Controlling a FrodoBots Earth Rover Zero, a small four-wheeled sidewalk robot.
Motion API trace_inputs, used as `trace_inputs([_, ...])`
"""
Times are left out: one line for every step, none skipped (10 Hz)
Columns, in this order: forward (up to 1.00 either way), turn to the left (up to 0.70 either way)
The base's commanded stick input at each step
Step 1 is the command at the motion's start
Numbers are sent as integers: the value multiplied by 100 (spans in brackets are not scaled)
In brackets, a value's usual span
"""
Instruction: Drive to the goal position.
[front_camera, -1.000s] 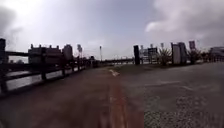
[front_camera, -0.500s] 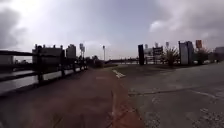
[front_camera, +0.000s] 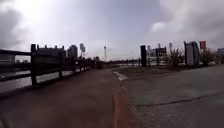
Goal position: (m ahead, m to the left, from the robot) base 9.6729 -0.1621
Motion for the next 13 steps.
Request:
trace_inputs([89, 0])
trace_inputs([89, 0])
trace_inputs([89, 0])
trace_inputs([89, 4])
trace_inputs([89, 12])
trace_inputs([89, 20])
trace_inputs([89, 33])
trace_inputs([89, 7])
trace_inputs([89, 0])
trace_inputs([89, 0])
trace_inputs([89, 2])
trace_inputs([89, 21])
trace_inputs([89, 35])
